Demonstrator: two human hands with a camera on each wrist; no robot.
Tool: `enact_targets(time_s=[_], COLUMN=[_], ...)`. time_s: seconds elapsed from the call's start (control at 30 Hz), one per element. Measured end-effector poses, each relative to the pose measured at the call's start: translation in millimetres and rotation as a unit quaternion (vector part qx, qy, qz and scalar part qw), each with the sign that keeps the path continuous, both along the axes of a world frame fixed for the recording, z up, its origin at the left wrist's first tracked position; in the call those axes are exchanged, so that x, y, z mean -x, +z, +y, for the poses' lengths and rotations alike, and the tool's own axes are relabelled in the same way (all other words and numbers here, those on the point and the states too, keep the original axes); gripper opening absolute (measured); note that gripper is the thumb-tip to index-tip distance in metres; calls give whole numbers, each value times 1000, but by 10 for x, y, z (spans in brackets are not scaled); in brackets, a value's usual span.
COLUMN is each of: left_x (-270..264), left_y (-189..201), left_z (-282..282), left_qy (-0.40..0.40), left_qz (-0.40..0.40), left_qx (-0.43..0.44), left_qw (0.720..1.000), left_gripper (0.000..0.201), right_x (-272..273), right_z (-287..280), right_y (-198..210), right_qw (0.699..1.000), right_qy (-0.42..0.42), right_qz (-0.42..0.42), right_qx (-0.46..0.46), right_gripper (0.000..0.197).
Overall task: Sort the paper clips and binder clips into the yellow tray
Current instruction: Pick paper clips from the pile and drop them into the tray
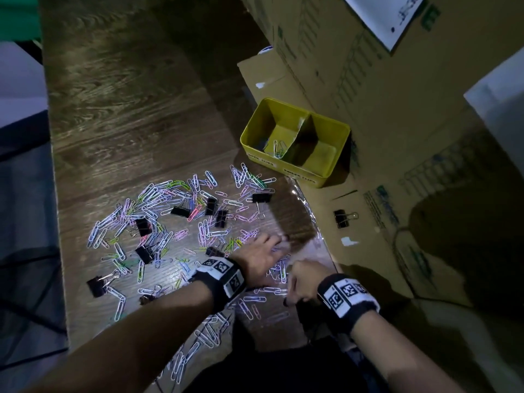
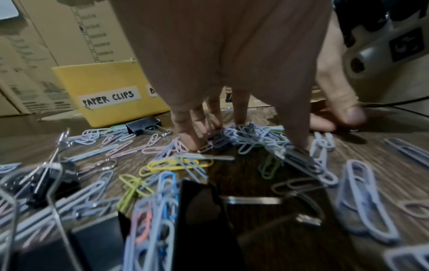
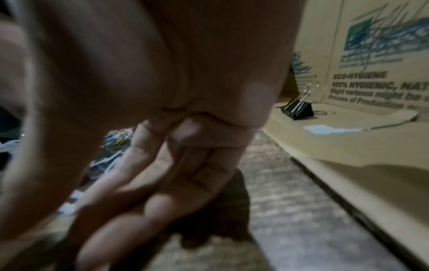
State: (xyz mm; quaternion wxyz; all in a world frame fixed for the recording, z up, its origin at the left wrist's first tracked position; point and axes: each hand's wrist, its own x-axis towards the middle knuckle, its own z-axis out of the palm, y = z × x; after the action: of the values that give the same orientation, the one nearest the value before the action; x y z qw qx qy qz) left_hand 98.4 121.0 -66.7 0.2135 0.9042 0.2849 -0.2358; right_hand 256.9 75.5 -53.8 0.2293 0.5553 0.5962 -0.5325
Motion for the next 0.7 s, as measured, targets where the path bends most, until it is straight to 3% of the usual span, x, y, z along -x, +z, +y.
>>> enact_targets(time_s=[0.17,0.27,0.33,0.47,0.7], left_x=[100,141,149,169,190], left_y=[-14,-18,-24,42,59], left_z=[-135,-157,-169,-180,-149], left_qy=[52,104,141,212,357], left_qz=[-51,-72,-114,-210,-177], left_qx=[33,54,72,87,91], left_qw=[997,990,981,950,913], left_gripper=[59,58,54,57,48], right_x=[44,108,202,266,190], right_z=[-126,-221,-277,-263,-68], right_y=[-71,-61,-89,-129,-160], right_qw=[985,966,962,952,945], right_qy=[-92,-104,-90,-87,-28], right_qz=[4,-3,-15,-9,-7], right_qx=[-148,-235,-256,-292,-327], right_gripper=[38,71,81,56,35])
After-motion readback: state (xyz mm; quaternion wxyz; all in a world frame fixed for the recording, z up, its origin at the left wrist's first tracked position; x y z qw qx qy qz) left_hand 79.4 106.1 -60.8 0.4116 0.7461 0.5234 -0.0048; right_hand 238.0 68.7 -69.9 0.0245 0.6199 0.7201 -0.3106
